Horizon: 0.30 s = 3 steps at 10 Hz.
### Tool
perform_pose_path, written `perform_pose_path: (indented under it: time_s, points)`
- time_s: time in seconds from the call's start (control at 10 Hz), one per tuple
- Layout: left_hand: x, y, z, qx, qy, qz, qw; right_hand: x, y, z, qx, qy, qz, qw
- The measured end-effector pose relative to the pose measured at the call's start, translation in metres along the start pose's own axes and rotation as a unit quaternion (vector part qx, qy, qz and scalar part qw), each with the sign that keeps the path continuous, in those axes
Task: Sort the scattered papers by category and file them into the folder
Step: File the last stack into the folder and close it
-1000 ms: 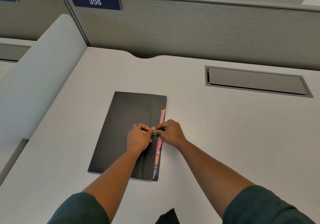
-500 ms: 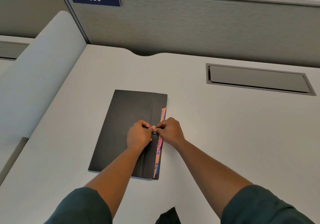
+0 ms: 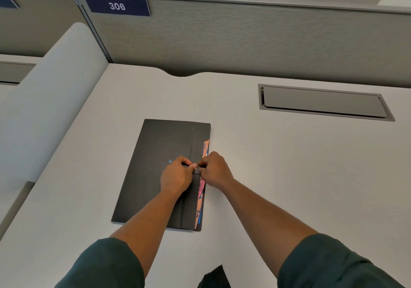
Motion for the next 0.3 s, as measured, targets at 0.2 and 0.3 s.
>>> perform_pose_path:
  time_s: [0.2, 0.3]
  points:
    - [-0.001, -0.001, 0.000, 0.008, -0.079, 0.100, 0.992, -0.013, -0.018, 0.006, 0.002, -0.011, -0.005, 1.000]
    - [-0.009, -0.003, 0.003, -0.002, -0.066, 0.096, 0.993, -0.021, -0.037, 0.009, -0.016, -0.011, -0.018, 1.000]
Point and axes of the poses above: each hand's wrist, its own z-axis away from the middle knuckle, its own y-axis out of the palm, x = y × z, the point moved 4 cm from there along -z, towards the middle knuckle, and after that the axes turned 4 degrees about z, right-handed, at the moved point
